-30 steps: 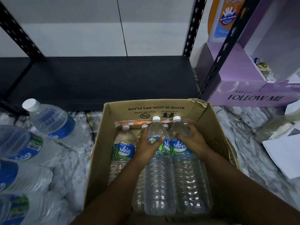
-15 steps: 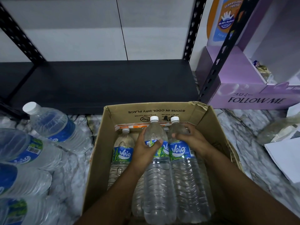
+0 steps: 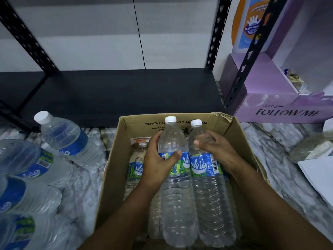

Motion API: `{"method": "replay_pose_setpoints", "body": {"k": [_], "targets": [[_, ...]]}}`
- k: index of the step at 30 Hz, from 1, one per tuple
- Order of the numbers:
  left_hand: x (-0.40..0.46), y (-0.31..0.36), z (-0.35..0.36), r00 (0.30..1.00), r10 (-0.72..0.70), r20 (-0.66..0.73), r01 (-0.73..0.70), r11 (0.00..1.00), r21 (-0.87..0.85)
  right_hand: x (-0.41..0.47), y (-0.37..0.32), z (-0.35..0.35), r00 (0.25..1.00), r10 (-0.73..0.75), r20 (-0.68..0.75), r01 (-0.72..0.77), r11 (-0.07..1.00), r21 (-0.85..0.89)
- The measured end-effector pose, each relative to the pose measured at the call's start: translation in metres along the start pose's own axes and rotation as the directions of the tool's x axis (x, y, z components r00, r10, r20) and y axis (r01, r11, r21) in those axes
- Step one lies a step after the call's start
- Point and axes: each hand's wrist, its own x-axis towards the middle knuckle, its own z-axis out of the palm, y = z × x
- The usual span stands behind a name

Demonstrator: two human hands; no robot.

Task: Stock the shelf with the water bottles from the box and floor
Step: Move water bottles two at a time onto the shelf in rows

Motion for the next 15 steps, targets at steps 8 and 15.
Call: {"method": "replay_pose_setpoints", "body": {"k": [8, 15], "targets": [[0.006, 0.005, -0.005, 1.000, 0.010, -0.028, -0.012, 0.997, -0.073, -0.008, -0.013, 0.005, 0.992, -0.115, 0.044, 0.111, 0.991, 0.079], [0.013, 0.002, -0.003, 0.998, -0.042, 0.039, 0.045, 0.995, -0.085, -0.009, -0.012, 0.007, 0.990, -0.144, 0.003, 0.144, 0.988, 0.061]]}}
